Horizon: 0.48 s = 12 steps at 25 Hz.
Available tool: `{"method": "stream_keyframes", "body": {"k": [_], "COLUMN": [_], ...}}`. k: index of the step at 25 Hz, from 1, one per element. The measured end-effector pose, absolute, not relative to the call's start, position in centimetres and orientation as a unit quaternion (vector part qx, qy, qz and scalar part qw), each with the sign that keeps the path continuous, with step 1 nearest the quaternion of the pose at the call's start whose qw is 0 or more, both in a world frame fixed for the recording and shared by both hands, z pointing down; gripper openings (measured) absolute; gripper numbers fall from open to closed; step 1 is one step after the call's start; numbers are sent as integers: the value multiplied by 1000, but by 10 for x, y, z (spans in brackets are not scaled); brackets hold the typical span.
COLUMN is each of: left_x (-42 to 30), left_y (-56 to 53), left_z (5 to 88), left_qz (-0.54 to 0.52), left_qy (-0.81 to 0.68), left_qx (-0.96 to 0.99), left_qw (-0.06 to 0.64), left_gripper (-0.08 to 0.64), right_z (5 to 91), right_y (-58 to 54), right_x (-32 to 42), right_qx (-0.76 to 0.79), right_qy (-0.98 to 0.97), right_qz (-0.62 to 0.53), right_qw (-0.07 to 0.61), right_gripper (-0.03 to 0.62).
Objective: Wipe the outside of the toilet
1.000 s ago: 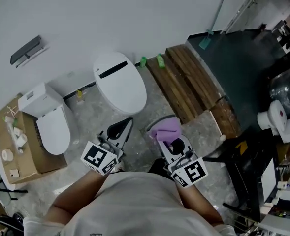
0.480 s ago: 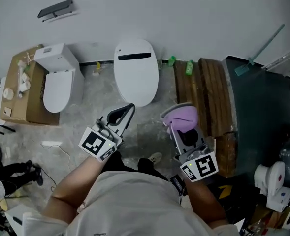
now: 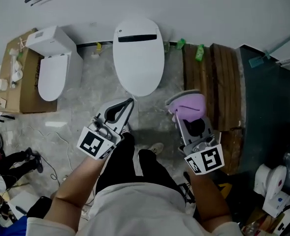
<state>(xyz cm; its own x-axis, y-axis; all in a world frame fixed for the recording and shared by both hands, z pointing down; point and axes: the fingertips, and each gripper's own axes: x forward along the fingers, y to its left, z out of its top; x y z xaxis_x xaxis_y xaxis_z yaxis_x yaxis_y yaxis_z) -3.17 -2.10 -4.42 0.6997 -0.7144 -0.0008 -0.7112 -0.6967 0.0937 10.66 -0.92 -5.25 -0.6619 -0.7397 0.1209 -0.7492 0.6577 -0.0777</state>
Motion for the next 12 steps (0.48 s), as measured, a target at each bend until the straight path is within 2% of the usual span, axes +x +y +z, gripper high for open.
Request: {"method": "stream_keyframes", "body": {"k": [12], "left_x": [-32], "left_y": [-66], "left_z": [86], "left_qz": [-11], "left_qy": [-390], "left_qx": [919], "left_qw": [48], "left_gripper": [-2], "right_z": [83], "right_y": [-62], "right_x": [87], "right_qx": [411], "right_qy": [-908], "right_qz": [64], "right_qw": [48], "right_gripper": [100]}}
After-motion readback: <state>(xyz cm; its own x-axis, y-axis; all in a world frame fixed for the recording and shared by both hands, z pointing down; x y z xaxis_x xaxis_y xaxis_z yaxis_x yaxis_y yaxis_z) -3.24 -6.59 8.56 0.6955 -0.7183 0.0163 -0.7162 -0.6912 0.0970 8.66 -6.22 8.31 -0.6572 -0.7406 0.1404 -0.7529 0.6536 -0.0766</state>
